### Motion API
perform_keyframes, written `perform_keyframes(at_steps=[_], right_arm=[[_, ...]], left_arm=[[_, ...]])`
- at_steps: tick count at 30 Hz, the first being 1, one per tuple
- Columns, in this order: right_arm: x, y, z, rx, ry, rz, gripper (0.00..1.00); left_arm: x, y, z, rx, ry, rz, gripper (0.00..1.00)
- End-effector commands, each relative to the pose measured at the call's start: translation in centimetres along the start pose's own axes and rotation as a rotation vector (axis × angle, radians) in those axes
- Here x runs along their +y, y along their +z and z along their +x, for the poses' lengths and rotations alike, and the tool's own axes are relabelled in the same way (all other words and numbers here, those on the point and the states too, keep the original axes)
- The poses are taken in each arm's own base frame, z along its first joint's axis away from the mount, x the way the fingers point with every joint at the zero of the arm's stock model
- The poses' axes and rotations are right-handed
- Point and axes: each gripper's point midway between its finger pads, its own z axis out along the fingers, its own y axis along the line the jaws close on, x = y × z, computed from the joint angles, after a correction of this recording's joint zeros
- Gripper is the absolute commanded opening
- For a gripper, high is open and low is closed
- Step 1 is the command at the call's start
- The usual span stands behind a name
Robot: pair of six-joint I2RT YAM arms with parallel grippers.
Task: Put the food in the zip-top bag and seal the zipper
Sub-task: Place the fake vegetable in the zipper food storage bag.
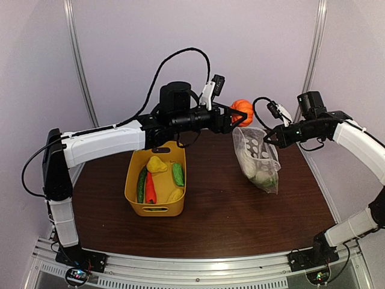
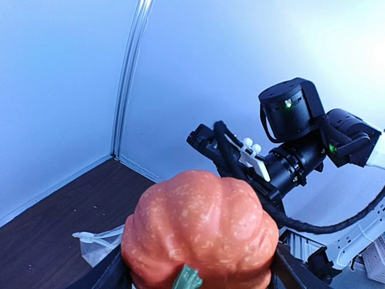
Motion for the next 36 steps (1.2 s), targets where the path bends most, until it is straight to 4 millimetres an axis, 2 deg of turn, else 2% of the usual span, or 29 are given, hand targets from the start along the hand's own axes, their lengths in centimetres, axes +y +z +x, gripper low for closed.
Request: perform_keyframes(at_steps=[1,5,14,22,36], right_arm=[[1.0,-0.2,-0.3,-0.012,0.006,-0.06,0.0],[1.6,-0.5,-0.8,-0.024,0.007,-0.092,0.0],[2.5,-0.9,-1.0,-0.043,0.007,-0.131,0.0],[3.1,-1.4,-1.6,-0.068,0.001,-0.158,0.0],[3.7,-2.3,-2.4,-0.105,-0.017,-0.169,0.0]], left_arm=[[-1.9,1.6,-1.0,-0.097,-0.072,0.128,0.0],[-1.0,2.9,0.2,-0.101,-0.121,0.117,0.0],[-0.1,4.8,2.8,-0.071,-0.209,0.139,0.0],[1.2,6.5,6.9,0.054,-0.231,0.056,0.0],[3.0,6.2,12.6,0.197,-0.234,-0.035,0.0]])
